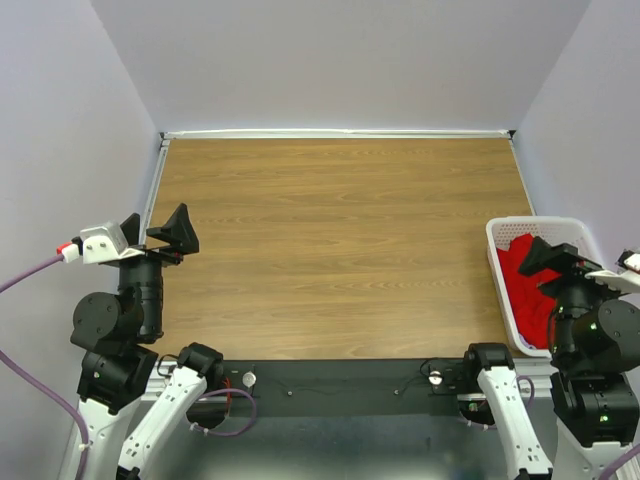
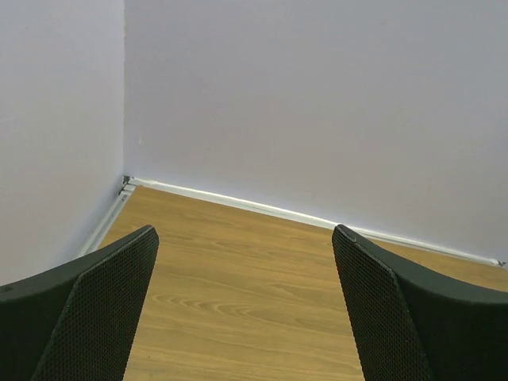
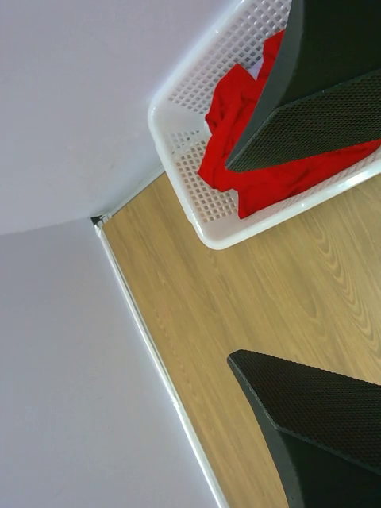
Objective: Fold and stack the t-shirts
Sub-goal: Grab the tshirt from the pile
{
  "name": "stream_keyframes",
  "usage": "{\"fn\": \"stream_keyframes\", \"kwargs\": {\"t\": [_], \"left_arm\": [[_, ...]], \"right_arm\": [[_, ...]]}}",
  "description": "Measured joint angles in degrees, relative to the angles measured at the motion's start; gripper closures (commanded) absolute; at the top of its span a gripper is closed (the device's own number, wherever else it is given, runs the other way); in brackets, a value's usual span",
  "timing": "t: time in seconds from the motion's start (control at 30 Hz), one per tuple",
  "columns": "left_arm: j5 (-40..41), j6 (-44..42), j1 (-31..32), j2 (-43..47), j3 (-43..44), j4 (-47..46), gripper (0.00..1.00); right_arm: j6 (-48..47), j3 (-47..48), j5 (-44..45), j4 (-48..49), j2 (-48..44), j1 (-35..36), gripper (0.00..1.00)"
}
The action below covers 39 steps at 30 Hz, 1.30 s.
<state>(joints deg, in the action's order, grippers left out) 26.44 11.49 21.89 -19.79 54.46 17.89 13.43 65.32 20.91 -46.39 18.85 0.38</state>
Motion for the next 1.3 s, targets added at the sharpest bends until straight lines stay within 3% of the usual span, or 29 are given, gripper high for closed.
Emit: {"fn": "stream_keyframes", "kwargs": {"t": [0.33, 0.6, 0.83, 1.03, 1.3], "left_arm": [[-2.95, 0.59, 0.0, -0.31, -2.23, -1.31, 0.01], [-7.98, 2.01, 0.0, -3.39, -3.76, -1.53, 0.01], [-12.7, 4.31, 0.0, -5.64, -3.8, -1.6, 0.01], [-16.31, 5.79, 0.0, -6.1, -3.93, -1.6, 0.01], [-18.14, 6.14, 0.0, -6.1, -3.96, -1.49, 0.02]], "right_arm": [[3.54, -2.23, 1.29, 0.63, 6.58, 0.0, 0.0], [10.4, -2.58, 4.85, 1.55, 25.57, 0.0, 0.0], [16.09, -2.62, 14.01, 2.75, 46.1, -0.61, 0.0], [19.3, -3.61, 16.48, 5.57, 58.6, -8.26, 0.03], [20.44, -7.58, 10.64, 10.84, 61.68, -21.49, 0.11]]}}
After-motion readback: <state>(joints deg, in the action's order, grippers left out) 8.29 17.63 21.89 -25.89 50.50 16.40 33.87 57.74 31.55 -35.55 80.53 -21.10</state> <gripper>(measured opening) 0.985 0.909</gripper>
